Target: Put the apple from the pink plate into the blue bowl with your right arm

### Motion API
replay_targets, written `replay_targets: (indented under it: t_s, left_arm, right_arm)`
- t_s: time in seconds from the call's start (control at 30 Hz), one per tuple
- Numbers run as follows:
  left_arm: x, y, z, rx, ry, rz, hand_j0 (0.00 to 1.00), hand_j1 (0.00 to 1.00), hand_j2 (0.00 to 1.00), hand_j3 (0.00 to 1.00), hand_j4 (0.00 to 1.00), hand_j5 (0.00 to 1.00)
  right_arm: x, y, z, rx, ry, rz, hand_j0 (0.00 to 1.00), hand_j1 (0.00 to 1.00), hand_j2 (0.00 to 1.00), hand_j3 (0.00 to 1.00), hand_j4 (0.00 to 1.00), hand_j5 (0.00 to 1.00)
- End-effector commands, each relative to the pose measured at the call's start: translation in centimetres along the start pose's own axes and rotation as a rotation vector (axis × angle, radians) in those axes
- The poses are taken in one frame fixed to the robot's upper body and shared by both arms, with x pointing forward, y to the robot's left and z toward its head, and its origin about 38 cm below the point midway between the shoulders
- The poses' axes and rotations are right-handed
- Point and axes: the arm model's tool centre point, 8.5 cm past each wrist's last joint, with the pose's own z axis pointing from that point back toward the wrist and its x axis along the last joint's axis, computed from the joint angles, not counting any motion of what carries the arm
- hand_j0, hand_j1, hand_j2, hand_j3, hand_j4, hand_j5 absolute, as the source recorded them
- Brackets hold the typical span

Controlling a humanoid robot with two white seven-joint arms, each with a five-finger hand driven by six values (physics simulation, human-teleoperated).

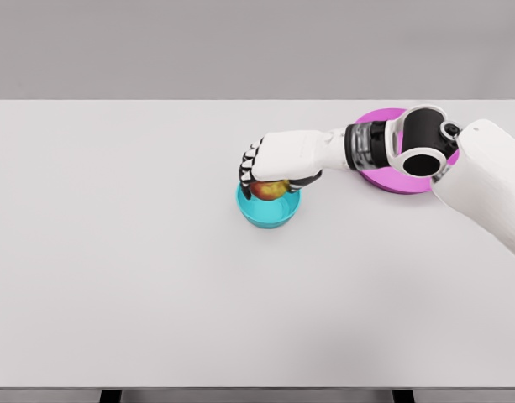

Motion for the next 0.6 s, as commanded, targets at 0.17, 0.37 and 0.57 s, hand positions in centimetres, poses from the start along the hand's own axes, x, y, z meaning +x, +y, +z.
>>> replay_targets:
  t_s: [0.17, 0.37, 0.57]
  left_arm:
    - [0.0, 0.0, 0.0, -0.001, 0.0, 0.0, 1.0, 1.0, 1.0, 1.0, 1.0, 1.0]
    - [0.0, 0.0, 0.0, -0.001, 0.0, 0.0, 1.0, 1.0, 1.0, 1.0, 1.0, 1.0]
    - [0.0, 0.0, 0.0, 0.001, 0.0, 0.0, 1.0, 1.0, 1.0, 1.0, 1.0, 1.0]
  right_arm:
    - [-0.1, 0.0, 0.0, -0.004, 0.003, -0.008, 1.0, 1.0, 1.0, 1.0, 1.0, 1.0]
    - [-0.3, -0.3, 0.5, -0.009, 0.012, -0.002, 1.0, 1.0, 1.0, 1.0, 1.0, 1.0]
    - [-5.8, -1.1, 12.0, -0.193, 0.251, -0.118, 1.0, 1.0, 1.0, 1.0, 1.0, 1.0]
